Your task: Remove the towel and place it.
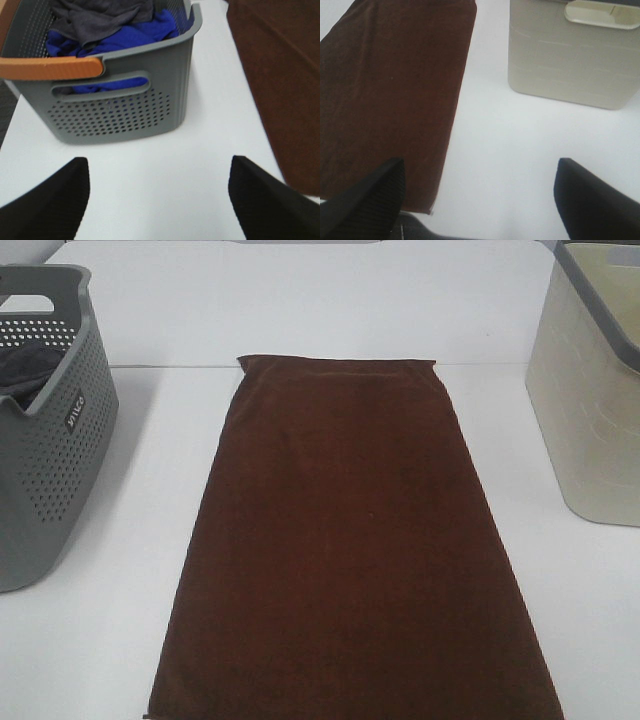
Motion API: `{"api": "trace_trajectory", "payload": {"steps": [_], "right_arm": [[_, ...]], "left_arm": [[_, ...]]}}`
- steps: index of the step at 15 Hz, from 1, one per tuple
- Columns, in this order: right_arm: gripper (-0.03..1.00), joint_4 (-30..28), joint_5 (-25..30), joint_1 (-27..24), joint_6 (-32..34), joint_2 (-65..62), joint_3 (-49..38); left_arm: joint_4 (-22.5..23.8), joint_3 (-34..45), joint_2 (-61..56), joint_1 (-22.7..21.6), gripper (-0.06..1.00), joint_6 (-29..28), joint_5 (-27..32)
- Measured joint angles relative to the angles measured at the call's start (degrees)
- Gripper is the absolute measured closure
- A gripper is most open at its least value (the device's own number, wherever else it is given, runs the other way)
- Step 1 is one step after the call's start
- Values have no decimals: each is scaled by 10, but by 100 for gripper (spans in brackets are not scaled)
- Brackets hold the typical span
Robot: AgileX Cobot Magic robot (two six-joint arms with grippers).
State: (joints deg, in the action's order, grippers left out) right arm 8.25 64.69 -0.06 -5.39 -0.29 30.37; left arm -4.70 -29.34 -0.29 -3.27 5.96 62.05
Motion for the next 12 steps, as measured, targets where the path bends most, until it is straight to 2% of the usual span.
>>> {"api": "trace_trajectory", "payload": {"steps": [4,12], "right_arm": [[18,-1,-34,0,-10,0,-16],[18,-1,-34,0,-15,0,-16]], "left_arm": [[-21,7,0,-5,24,0,-15],[-26,7,0,-5,24,0,-17]]}}
